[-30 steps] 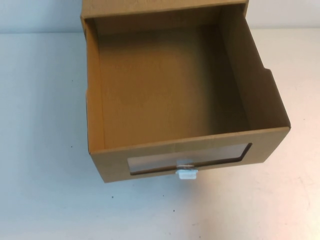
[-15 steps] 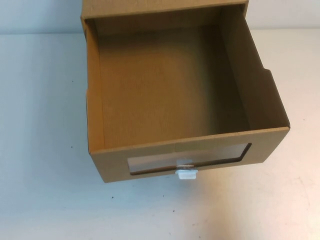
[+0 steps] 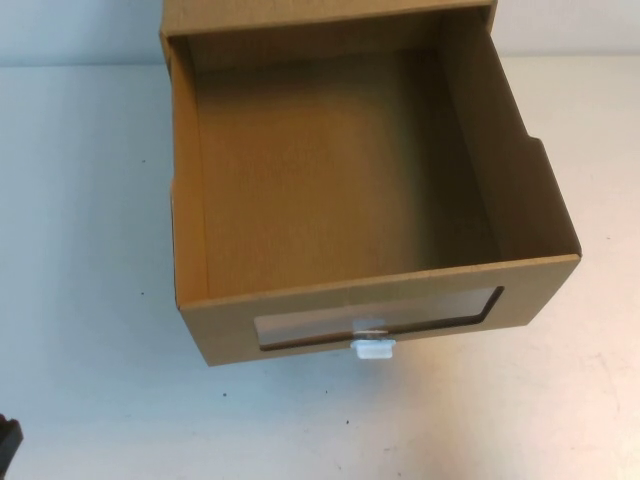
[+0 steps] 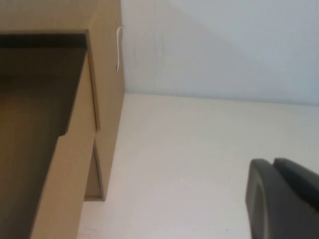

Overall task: Open the shoe box
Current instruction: 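Pull the top drawer of the cardboard box fully open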

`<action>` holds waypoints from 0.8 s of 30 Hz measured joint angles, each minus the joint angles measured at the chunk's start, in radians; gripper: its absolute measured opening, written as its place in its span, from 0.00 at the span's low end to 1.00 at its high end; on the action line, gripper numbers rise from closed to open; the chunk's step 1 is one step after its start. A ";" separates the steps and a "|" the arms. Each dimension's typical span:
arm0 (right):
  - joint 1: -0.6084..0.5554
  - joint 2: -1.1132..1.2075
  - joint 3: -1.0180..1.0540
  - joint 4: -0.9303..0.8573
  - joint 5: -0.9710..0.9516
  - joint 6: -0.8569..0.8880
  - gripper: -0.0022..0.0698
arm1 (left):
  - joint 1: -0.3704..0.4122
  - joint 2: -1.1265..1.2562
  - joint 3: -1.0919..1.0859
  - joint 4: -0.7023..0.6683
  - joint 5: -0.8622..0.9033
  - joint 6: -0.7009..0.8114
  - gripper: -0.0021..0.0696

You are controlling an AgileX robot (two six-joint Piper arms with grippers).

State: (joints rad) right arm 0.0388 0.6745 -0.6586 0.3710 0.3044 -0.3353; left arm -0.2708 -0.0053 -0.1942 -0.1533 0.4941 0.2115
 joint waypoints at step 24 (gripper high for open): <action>0.000 0.000 0.000 0.055 0.000 0.000 0.01 | 0.000 0.000 0.029 0.002 0.026 0.000 0.02</action>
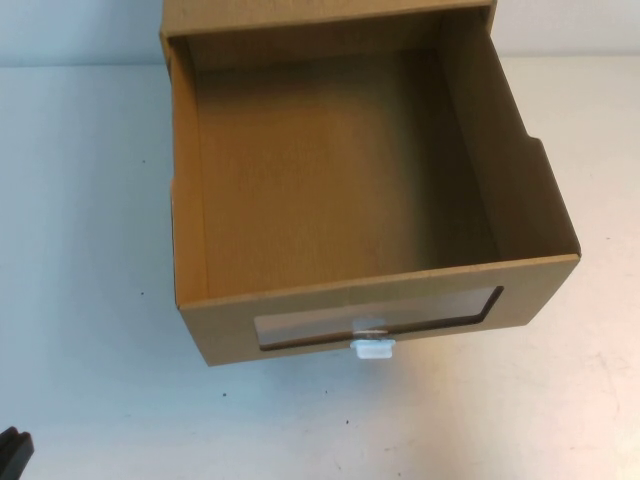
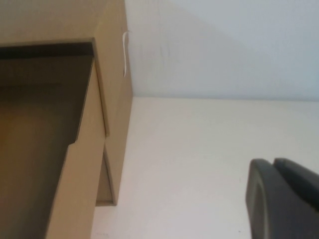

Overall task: Open the shoe box
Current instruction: 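Pull the top drawer of the cardboard box fully open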

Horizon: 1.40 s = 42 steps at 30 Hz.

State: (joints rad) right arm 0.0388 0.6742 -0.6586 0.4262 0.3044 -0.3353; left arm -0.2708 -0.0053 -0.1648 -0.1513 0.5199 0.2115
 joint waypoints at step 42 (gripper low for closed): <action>-0.071 -0.681 0.682 -0.053 -0.027 -0.023 0.01 | 0.000 0.000 0.000 0.002 0.000 -0.002 0.02</action>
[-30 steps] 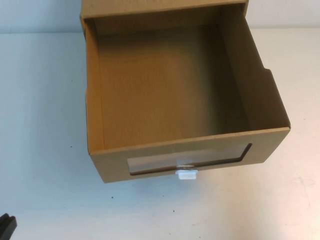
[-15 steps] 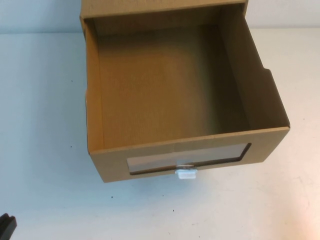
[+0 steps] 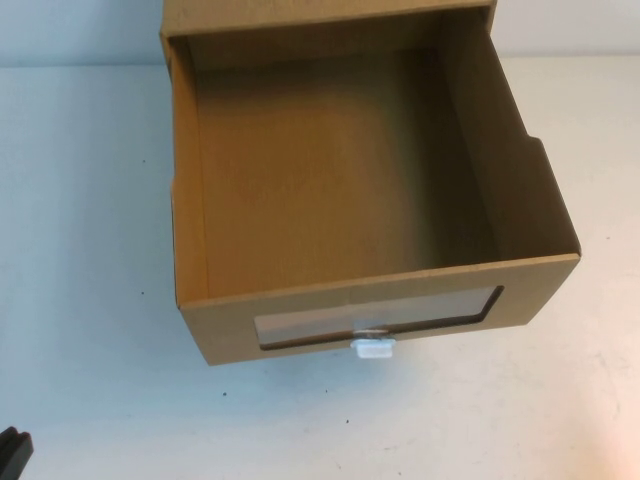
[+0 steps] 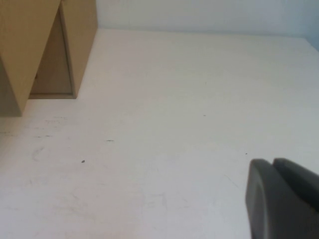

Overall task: Open the shoe box
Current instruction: 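Pull the top drawer of the cardboard box fully open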

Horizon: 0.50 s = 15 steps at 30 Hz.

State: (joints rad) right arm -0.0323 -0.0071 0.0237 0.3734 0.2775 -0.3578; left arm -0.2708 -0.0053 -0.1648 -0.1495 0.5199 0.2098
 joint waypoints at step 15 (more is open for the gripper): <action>0.000 0.000 0.000 -0.209 0.064 0.200 0.01 | 0.000 0.000 0.000 0.000 0.000 0.000 0.02</action>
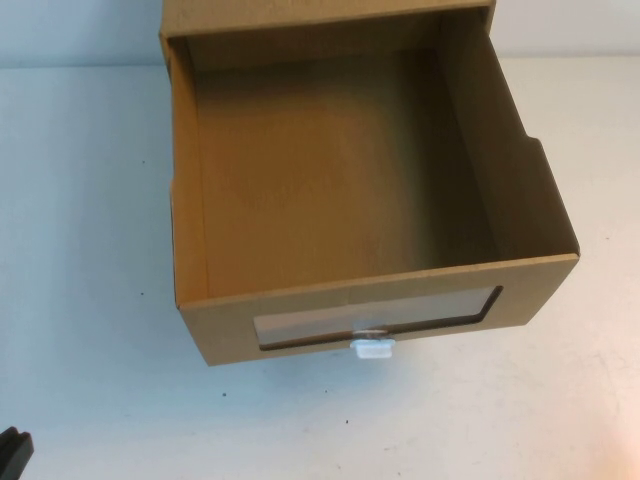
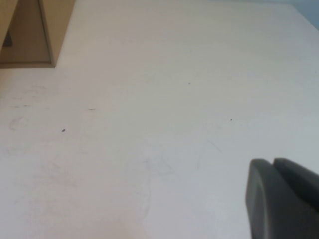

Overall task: Open the shoe box
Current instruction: 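Pull the top drawer of the cardboard box fully open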

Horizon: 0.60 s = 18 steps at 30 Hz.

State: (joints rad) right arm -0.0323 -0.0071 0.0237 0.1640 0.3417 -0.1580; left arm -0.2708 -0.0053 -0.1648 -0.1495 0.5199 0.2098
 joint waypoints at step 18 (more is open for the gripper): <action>0.000 0.000 0.000 -0.007 0.014 0.004 0.01 | 0.000 0.000 0.000 0.000 0.000 0.000 0.02</action>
State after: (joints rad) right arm -0.0323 -0.0071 0.0237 0.1571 0.3559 -0.1545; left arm -0.2708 -0.0053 -0.1648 -0.1495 0.5199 0.2098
